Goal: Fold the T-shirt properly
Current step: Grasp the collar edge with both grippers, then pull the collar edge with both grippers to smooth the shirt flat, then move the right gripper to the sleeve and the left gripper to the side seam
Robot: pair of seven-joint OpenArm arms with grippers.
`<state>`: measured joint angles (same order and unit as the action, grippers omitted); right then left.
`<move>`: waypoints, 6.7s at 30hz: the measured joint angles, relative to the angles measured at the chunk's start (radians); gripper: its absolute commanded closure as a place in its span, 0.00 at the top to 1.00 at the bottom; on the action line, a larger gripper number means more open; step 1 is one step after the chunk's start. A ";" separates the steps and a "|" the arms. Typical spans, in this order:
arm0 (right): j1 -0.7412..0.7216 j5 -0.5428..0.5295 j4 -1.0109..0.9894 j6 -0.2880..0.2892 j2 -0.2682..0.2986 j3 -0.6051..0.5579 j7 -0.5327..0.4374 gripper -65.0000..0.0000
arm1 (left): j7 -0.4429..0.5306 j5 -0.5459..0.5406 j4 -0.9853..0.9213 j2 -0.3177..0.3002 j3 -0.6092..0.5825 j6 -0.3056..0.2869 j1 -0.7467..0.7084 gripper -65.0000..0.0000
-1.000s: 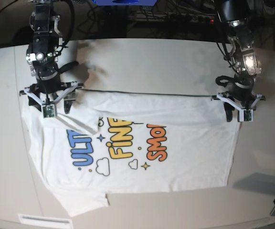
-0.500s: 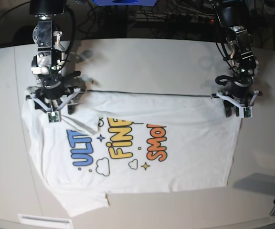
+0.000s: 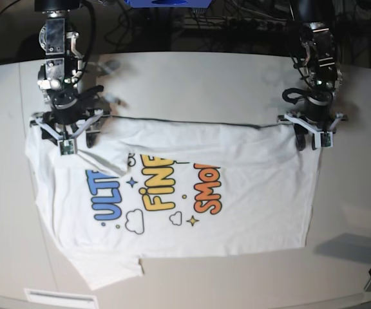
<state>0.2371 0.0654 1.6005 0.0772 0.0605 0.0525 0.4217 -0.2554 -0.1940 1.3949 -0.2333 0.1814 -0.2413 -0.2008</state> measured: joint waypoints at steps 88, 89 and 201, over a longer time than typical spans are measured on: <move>0.346 0.016 0.324 0.000 -0.039 0.116 0.124 0.58 | -0.134 0.033 0.412 0.011 0.075 -0.023 -0.459 0.34; 0.346 0.017 0.330 0.000 -0.039 0.116 0.127 0.58 | -0.143 0.034 0.422 0.011 0.075 -0.025 -0.460 0.34; -0.890 0.035 -0.956 0.491 0.243 0.220 0.144 0.60 | -0.410 0.238 -0.069 -0.150 0.224 -0.320 0.344 0.34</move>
<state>-0.6533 0.1001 0.6445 0.5686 0.3038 0.2729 0.5659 -0.6651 0.0444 1.3258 -0.3828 0.4057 -0.5617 0.1436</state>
